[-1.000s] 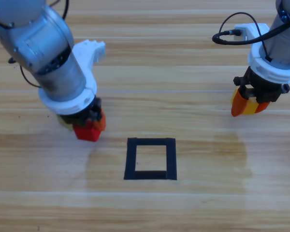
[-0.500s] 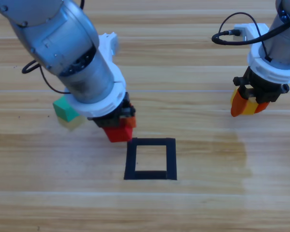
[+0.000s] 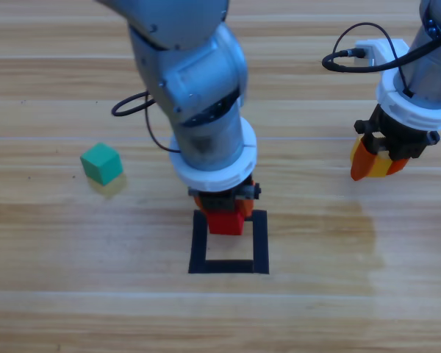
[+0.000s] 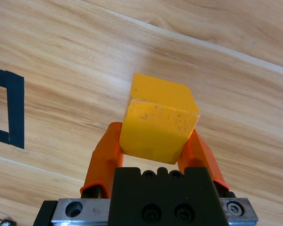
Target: Stack the blocks in the rectangular block: red at the bottom, yellow in the middle, green on top
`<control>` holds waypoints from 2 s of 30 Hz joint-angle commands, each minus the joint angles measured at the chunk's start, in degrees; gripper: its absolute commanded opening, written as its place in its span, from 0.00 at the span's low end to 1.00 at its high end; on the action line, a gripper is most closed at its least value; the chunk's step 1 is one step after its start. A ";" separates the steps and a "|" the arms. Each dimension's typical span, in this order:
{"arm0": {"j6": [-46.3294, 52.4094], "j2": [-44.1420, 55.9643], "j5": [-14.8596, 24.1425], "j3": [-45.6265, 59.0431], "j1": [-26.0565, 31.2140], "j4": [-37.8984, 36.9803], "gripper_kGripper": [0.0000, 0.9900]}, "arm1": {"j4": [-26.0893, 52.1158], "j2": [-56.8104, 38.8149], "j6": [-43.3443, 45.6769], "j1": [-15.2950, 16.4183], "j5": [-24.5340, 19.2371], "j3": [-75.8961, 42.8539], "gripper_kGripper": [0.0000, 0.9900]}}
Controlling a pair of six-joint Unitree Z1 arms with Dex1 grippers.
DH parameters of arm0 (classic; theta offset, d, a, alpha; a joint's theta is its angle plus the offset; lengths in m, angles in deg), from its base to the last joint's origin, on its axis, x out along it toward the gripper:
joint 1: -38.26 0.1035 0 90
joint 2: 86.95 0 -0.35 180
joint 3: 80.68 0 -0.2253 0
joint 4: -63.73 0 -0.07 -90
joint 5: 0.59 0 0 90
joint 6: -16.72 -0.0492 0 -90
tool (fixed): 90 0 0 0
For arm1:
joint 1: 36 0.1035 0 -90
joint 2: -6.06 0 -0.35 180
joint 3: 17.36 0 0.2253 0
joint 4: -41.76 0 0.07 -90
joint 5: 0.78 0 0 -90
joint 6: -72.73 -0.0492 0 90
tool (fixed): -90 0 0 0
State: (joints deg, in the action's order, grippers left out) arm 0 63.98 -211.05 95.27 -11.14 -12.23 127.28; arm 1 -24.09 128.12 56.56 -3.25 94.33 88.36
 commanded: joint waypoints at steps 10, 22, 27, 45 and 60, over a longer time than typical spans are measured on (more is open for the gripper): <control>0.81 -8.61 3.64 -7.46 -2.24 6.38 0.00 | 1.27 -0.68 1.05 -0.84 2.36 -1.59 0.27; 4.06 -8.61 3.29 -7.55 -2.24 7.09 0.00 | 1.36 -0.60 1.23 -0.84 2.89 -1.59 0.27; 5.65 -8.70 2.94 -7.02 -2.77 7.09 0.00 | 1.36 -0.60 1.32 -0.84 3.07 -1.68 0.27; 7.23 -9.05 3.02 -6.58 -4.08 6.91 0.00 | 1.45 -0.07 1.49 -0.84 3.59 -1.68 0.27; 6.79 -9.05 3.29 -4.65 -4.08 4.89 0.00 | 1.45 0.02 1.49 -0.84 3.59 -1.68 0.27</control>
State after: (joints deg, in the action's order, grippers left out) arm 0 70.74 -217.34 98.26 -17.12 -15.12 133.26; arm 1 -23.63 128.13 57.94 -3.25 96.88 88.10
